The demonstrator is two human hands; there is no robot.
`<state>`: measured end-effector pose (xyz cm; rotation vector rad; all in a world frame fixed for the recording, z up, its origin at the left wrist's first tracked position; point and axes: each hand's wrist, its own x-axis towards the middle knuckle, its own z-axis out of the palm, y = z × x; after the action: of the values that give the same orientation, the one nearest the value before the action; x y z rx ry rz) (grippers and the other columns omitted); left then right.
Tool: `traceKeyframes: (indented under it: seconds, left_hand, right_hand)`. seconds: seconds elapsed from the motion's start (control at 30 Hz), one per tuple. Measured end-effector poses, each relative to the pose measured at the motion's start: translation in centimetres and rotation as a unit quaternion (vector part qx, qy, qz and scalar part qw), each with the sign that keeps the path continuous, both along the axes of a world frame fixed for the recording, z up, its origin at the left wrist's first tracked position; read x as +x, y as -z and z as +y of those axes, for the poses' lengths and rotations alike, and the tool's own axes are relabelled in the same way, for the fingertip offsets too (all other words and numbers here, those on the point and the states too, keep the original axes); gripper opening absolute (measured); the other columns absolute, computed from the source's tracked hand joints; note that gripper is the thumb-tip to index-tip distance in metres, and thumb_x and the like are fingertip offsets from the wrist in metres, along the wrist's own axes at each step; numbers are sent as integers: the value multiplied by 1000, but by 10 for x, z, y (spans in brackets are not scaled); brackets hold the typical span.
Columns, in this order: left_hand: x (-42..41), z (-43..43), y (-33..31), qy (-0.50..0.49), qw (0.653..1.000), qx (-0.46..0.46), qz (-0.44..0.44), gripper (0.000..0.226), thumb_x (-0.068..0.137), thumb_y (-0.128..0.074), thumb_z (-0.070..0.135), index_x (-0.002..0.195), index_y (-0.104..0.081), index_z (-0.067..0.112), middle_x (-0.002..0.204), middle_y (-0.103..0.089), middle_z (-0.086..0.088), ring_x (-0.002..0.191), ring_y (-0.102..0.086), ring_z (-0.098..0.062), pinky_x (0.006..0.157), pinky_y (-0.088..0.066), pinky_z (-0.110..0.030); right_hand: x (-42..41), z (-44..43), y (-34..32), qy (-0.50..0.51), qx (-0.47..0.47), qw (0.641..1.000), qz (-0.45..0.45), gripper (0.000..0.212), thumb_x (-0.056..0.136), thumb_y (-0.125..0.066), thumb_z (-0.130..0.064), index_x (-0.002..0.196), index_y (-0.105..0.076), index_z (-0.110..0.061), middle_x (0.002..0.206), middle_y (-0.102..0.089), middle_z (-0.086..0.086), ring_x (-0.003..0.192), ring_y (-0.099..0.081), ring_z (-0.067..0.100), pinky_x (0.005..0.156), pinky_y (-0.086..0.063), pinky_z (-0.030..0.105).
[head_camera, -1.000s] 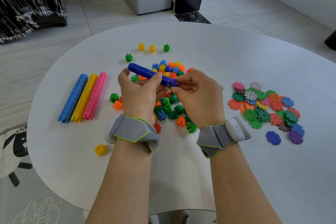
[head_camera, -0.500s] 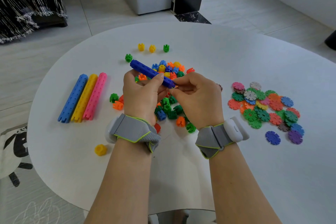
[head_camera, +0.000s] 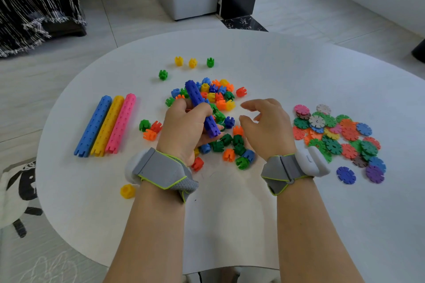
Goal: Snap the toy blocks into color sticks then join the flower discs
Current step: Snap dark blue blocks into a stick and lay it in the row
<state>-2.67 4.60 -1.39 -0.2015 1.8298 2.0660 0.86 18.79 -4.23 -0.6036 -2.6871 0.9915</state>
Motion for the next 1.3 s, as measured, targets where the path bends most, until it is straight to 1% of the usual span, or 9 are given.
traceKeyframes:
  seconds: [0.27,0.4,0.47,0.57,0.67,0.73,0.83,0.93,1.3]
  left_hand:
    - [-2,-2,0,-15,1000,-4,1,32,84,-47,-4,103,-45,21,83,-57,-16,50,-59,-16,49,-54,-27]
    - [-3,-4,2,-10,999,-48,21,35,84,-46,-4,110,-46,20,80,-54,-9,46,-49,-12,42,-44,-23]
    - [-3,-5,3,3,997,-70,32,37,84,-47,-3,112,-47,20,77,-50,-6,47,-41,-14,39,-34,-22]
    - [-1,-5,2,31,996,-68,54,26,91,-49,8,111,-51,25,73,-50,-7,43,-35,-14,36,-26,-18]
    - [2,-4,1,56,993,-60,85,14,97,-48,23,106,-55,31,66,-48,-5,40,-33,-14,35,-25,-15]
    - [4,-4,2,72,990,-75,99,15,97,-48,24,105,-56,33,63,-48,-4,40,-35,-13,34,-26,-15]
    - [7,-6,2,87,985,-93,120,16,96,-49,24,99,-57,37,62,-51,-3,38,-38,-11,35,-30,-16]
    - [8,-8,0,98,980,-102,139,21,95,-51,22,90,-56,41,64,-53,-3,39,-41,-7,36,-33,-15]
    - [4,-16,0,75,979,-98,162,18,93,-55,20,106,-61,32,67,-56,-3,38,-44,-6,39,-34,-13]
  right_hand:
    - [-3,-13,-3,-81,38,995,-39,29,84,-62,-25,111,-66,-34,113,-61,-9,104,-53,19,91,-45,35]
    - [-6,-14,-3,-74,29,997,-16,27,89,-57,-20,110,-67,-33,104,-62,-10,87,-56,5,78,-41,14]
    - [-5,-15,-9,-42,-42,997,41,23,89,-58,-18,106,-69,-29,99,-63,-7,77,-57,0,76,-41,7]
    - [-3,-19,-20,-3,-219,970,101,18,83,-67,-13,97,-70,-24,97,-69,1,74,-68,11,78,-56,30]
    - [-3,-24,-23,38,-304,943,126,19,80,-71,-10,98,-69,-13,86,-70,0,66,-69,13,66,-56,29]
    - [-6,-28,-25,66,-401,900,155,13,84,-68,-7,97,-68,-6,77,-69,4,64,-67,14,61,-53,24]
    - [-9,-32,-25,78,-519,836,158,11,89,-63,-7,98,-68,-6,84,-70,9,73,-67,15,69,-55,24]
    - [-10,-36,-25,63,-553,817,154,11,89,-61,-6,95,-70,-9,94,-72,12,87,-69,21,81,-56,30]
    - [-9,-35,-29,21,-543,826,150,12,91,-58,-5,87,-70,-4,89,-73,17,88,-70,31,80,-58,37]
